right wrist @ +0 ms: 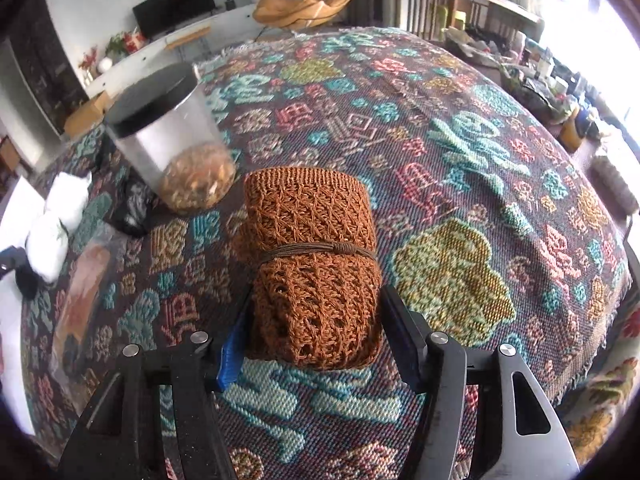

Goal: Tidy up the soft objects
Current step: 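Grasp the white fluffy plush with the left gripper while the right gripper holds the brown roll, then lower the white plush and brown roll into the white box and open both grippers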

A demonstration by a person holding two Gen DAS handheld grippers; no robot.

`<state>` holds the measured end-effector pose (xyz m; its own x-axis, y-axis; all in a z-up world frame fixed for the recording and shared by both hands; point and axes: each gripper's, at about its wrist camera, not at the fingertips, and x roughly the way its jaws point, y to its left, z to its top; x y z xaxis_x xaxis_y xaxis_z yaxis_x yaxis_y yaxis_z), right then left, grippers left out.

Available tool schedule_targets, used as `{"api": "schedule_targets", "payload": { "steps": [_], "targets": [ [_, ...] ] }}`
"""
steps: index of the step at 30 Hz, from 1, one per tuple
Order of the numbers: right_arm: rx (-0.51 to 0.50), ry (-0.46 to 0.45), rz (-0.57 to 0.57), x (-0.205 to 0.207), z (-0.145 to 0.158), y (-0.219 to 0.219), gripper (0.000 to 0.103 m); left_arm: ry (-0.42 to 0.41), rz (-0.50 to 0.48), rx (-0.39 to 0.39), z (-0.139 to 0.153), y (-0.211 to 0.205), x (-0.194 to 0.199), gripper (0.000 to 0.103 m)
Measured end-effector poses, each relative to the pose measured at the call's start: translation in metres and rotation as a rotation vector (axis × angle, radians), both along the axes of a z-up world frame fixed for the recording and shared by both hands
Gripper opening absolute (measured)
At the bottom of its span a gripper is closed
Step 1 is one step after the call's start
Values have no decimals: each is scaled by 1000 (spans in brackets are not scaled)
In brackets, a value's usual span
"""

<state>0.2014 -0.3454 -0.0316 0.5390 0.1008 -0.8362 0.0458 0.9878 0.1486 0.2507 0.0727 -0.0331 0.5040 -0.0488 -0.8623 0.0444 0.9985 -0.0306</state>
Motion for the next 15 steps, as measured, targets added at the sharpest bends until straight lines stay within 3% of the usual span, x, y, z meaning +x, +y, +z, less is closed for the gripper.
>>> {"api": "schedule_targets", "payload": {
  "steps": [4,7,8,9,10,12,15],
  "targets": [
    [92,-36,-49,37,13,-15,63,68,37,41,-22,2,34,103],
    [133,-5,-82,68,8,-20,63,126,32,50,-38,-2,47,103],
    [156,8,-96,76,6,-24,63,142,21,51,-42,-6,50,97],
    [178,9,-112,81,7,-27,62,144,7,48,-44,-7,52,85],
    [197,-3,-125,83,12,-30,62,146,7,58,-45,-7,53,50],
    [225,-59,-116,77,35,-26,62,130,7,-2,-36,-3,49,49],
    [180,-141,-10,58,80,12,62,55,-8,-121,-3,7,33,48]
  ]
}}
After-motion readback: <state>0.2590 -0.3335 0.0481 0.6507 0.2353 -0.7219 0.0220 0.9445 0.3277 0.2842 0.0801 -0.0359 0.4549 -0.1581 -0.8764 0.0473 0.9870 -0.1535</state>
